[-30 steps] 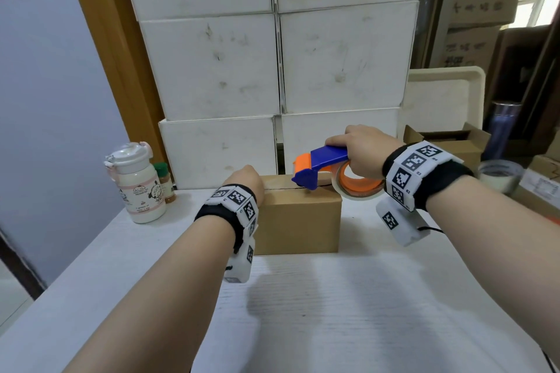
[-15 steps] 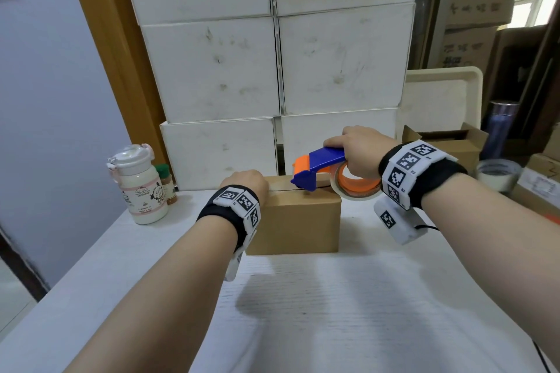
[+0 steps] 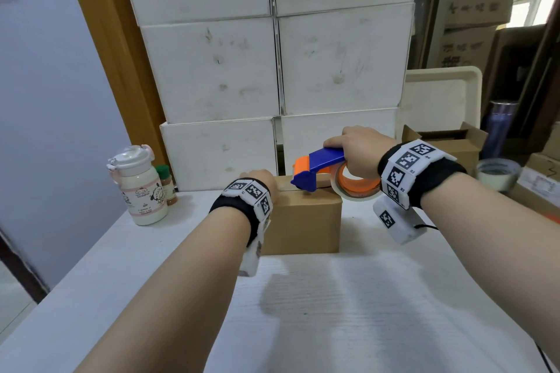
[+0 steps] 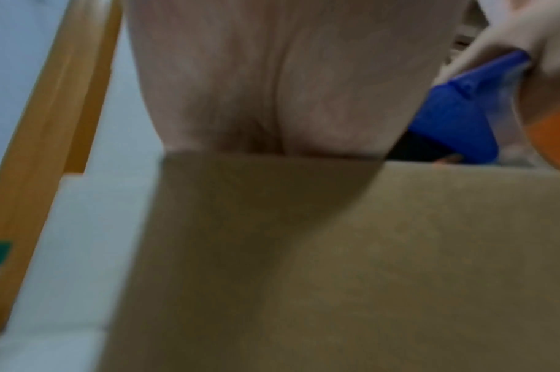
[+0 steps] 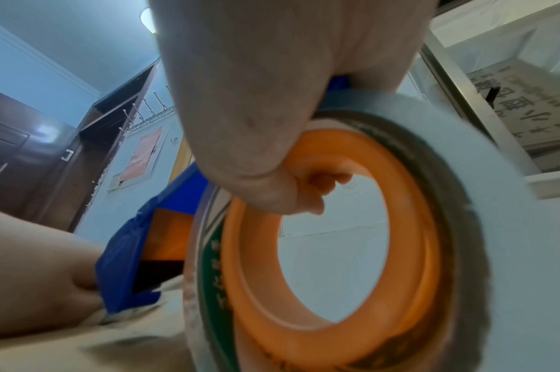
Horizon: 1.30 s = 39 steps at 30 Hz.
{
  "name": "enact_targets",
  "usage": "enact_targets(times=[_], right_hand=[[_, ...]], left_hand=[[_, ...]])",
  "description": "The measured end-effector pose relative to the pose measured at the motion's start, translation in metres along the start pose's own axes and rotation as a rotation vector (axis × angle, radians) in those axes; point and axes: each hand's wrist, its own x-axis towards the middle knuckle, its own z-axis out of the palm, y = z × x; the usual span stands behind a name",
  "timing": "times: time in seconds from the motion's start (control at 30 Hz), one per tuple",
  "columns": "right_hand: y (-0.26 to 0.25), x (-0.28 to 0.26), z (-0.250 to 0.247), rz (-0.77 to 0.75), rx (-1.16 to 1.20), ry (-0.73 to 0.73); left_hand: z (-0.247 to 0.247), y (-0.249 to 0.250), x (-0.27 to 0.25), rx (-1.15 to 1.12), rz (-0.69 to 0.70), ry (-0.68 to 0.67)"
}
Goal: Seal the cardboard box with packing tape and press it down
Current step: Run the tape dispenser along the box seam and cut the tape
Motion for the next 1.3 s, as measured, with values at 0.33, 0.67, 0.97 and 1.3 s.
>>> enact_targets(times=[0.33, 0.67, 0.97, 1.3], right_hand=[[0.007, -0.003, 0.004, 0.020, 0.033, 0.007], [0.007, -0.003, 0.002, 0.021, 0.019, 0.021], [0.009, -0.007, 0.003, 0.023, 0.048, 0.023], [0.011, -0.014, 0.005, 0.032, 0.059, -0.009]], left_hand=[[0.024, -0.003, 0.014, -0.052, 0.140, 0.032], [0.018, 0.003, 0.009, -0.244, -0.029, -0.042], [0.023, -0.003, 0.018, -0.223, 0.004, -0.036], [0.021, 0.000, 0.011, -0.235, -0.027, -0.033]])
